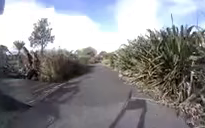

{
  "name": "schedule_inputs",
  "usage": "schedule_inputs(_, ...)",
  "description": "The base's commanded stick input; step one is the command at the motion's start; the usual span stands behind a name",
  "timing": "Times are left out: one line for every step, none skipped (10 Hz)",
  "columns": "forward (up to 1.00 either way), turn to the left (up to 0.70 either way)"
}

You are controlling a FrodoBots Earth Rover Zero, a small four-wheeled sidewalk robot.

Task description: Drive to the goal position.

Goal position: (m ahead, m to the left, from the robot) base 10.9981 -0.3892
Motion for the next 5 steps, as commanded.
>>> schedule_inputs(0.85,-0.02)
schedule_inputs(0.85,-0.16)
schedule_inputs(0.85,-0.30)
schedule_inputs(0.85,-0.09)
schedule_inputs(0.85,0.00)
